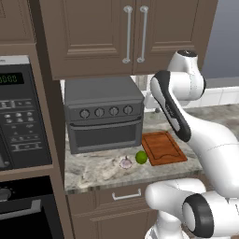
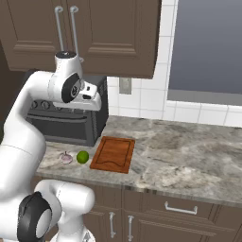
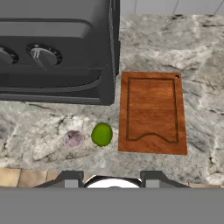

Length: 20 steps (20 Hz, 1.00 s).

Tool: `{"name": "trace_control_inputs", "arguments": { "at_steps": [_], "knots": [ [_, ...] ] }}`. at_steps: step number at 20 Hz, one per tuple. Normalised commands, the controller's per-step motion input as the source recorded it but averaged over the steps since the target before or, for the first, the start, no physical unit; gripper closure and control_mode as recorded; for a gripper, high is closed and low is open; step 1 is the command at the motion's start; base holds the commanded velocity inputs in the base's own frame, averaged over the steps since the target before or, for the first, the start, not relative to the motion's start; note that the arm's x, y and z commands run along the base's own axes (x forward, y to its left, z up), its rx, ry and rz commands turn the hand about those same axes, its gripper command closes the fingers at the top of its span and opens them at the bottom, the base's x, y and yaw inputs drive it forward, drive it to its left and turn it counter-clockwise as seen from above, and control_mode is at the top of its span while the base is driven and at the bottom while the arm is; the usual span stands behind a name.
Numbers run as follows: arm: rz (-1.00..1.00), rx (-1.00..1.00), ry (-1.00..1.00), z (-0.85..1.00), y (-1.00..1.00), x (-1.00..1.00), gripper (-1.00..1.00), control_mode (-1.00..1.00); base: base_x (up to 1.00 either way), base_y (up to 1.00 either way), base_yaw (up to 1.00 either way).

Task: Open the cabinet. Place the bowl and condiment on the counter. Then place the lime and garlic on the cutting board.

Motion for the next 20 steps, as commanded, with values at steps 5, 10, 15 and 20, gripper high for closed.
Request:
{"name": "trace_control_inputs", "arguments": {
  "at_steps": [5, 10, 15, 20],
  "knots": [
    [0.00, 0.00, -0.12, 0.00, 0.01, 0.02, -1.00, -1.00, 0.00, 0.00, 0.00],
    [0.00, 0.00, -0.24, 0.06, 0.01, 0.00, -1.00, -1.00, 0.00, 0.00, 0.00],
    [0.00, 0.00, -0.17, 0.07, 0.00, 0.00, -1.00, -1.00, 0.00, 0.00, 0.00],
    [0.00, 0.00, -0.10, 0.17, 0.00, -0.02, -1.00, -1.00, 0.00, 0.00, 0.00]
  ]
}}
